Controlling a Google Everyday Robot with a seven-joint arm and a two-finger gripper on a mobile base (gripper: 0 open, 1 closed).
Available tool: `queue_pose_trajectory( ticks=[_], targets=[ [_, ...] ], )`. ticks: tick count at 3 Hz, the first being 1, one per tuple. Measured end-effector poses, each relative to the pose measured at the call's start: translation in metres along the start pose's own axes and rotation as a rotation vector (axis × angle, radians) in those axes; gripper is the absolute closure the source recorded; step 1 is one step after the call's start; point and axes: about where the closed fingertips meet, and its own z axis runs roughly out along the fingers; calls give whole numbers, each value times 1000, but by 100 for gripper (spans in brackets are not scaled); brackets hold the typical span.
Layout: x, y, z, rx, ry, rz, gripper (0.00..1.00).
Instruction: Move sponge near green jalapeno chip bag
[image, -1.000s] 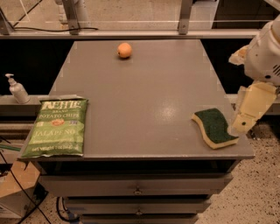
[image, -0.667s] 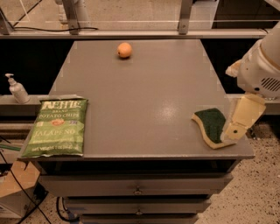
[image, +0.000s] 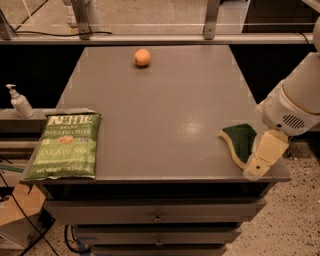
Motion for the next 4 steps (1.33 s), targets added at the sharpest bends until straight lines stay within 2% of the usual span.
queue_pose_trajectory(
  ticks=[1, 2, 3, 4],
  targets=[
    [6, -3, 21, -36, -9, 37, 0],
    [11, -4, 35, -75, -24, 67, 17],
    [14, -5, 37, -85, -32, 90, 40],
    [11, -5, 30, -70, -28, 88, 64]
  ],
)
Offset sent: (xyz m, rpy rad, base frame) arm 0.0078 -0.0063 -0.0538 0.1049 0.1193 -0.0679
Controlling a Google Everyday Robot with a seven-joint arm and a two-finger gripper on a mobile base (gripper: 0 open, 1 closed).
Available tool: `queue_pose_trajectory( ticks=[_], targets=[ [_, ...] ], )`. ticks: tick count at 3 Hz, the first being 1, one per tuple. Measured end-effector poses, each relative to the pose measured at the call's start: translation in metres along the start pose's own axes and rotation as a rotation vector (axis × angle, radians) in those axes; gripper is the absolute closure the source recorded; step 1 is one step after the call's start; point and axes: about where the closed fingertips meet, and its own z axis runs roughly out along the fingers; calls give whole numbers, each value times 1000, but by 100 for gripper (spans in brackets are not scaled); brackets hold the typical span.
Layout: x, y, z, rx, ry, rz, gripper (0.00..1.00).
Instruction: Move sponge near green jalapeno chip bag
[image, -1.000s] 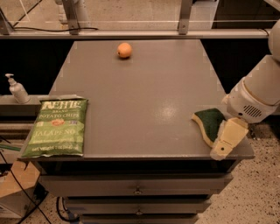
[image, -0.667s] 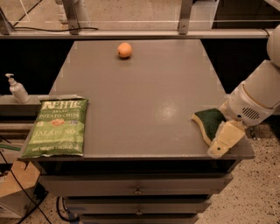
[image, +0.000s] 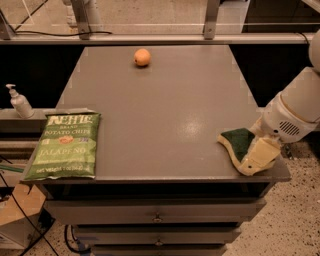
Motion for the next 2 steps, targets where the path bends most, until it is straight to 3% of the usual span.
queue_pose_trajectory(
  ticks=[1, 2],
  targets=[
    [-19, 4, -16, 32, -15, -47, 86],
    [-52, 11, -43, 53, -83, -138, 100]
  ],
)
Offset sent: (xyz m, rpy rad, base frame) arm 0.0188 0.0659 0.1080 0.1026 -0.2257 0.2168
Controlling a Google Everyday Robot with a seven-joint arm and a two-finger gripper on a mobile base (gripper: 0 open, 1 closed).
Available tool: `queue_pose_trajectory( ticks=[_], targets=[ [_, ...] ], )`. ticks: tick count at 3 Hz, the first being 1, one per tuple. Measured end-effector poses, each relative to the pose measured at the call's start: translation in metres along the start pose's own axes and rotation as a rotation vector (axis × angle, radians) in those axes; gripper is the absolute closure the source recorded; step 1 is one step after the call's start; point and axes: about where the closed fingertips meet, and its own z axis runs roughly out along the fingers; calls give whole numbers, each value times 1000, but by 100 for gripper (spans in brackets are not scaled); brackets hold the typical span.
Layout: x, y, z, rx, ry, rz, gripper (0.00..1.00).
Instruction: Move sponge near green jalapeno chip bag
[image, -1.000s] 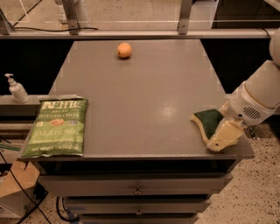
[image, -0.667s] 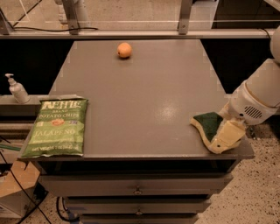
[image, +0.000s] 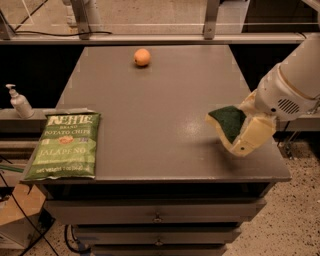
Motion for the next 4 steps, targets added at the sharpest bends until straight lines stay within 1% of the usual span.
queue_pose_trajectory(
  ticks=[1, 2, 3, 4],
  targets=[
    [-4, -1, -3, 3, -9, -10, 100],
    [-2, -2, 1, -7, 12, 3, 100],
    [-24, 9, 17, -52, -57, -42, 100],
    [-86, 40, 30, -141, -209, -164, 100]
  ],
)
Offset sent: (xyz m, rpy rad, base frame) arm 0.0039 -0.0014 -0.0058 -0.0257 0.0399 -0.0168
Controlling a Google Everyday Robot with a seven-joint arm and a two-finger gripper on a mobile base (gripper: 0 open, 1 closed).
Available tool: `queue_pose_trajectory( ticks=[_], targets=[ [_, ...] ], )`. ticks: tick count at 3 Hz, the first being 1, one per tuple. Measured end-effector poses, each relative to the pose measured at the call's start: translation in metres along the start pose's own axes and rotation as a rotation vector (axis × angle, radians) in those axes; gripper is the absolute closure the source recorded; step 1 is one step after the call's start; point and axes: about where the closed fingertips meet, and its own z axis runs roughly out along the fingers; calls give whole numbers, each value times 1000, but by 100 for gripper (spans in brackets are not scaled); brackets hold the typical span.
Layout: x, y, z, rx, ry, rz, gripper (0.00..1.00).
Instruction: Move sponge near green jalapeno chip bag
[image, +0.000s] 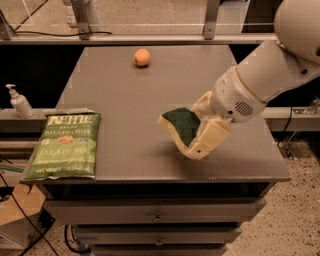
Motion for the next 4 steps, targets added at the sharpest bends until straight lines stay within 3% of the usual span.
queue_pose_trajectory(
  ticks=[1, 2, 3, 4],
  targets=[
    [-51, 14, 26, -78, -123, -99, 100],
    [-101, 20, 49, -146, -236, -178, 82],
    [-136, 19, 70, -192, -312, -217, 59],
    [-160, 13, 94, -226, -342, -224, 35]
  ],
)
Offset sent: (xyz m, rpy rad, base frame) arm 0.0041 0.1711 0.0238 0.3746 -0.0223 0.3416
